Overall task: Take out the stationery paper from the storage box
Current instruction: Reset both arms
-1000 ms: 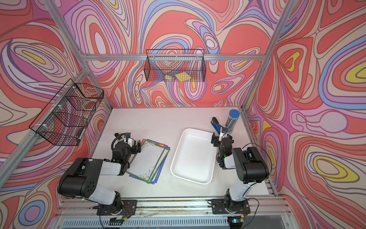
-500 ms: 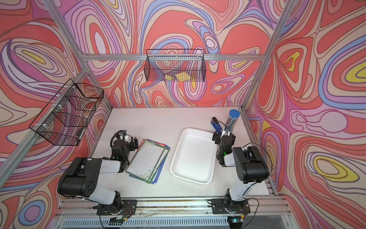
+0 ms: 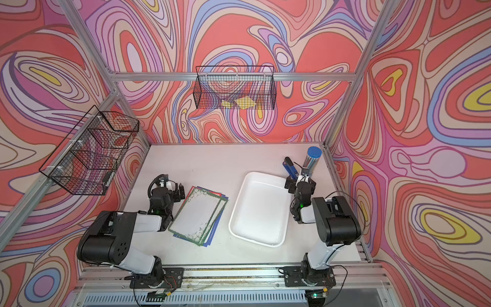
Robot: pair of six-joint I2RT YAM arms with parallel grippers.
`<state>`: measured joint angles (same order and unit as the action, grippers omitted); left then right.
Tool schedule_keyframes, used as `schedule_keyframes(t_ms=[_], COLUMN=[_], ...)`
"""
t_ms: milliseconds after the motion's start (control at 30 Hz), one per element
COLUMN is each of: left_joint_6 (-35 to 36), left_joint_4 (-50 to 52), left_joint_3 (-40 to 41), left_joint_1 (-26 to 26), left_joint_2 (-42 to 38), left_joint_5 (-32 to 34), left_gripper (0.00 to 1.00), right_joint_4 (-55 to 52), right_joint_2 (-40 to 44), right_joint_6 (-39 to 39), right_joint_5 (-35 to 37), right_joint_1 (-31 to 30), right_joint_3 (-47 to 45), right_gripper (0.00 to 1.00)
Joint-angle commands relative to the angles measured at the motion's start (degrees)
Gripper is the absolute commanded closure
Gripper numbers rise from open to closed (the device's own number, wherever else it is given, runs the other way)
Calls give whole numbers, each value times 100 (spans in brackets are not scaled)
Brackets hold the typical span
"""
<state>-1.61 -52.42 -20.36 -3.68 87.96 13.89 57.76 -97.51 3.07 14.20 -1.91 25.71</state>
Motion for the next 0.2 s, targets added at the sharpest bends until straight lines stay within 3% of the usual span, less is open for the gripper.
schedule_keyframes(t_ms=[0,167], left_joint_6=[-118,-112], left_joint_4=[8,-22], left_joint_3=[-71,-43], left_joint_1=[72,87], left_joint_2=[48,30], left_joint_5=[65,52], left_gripper=[1,1], right_joint_4=[-54,-50], right_joint_2=[-4,-4], right_joint_6=[31,36], right_joint_5=[82,80], right_joint_1=[24,26], right_joint_3=[-1,-2], right_gripper=[2,2])
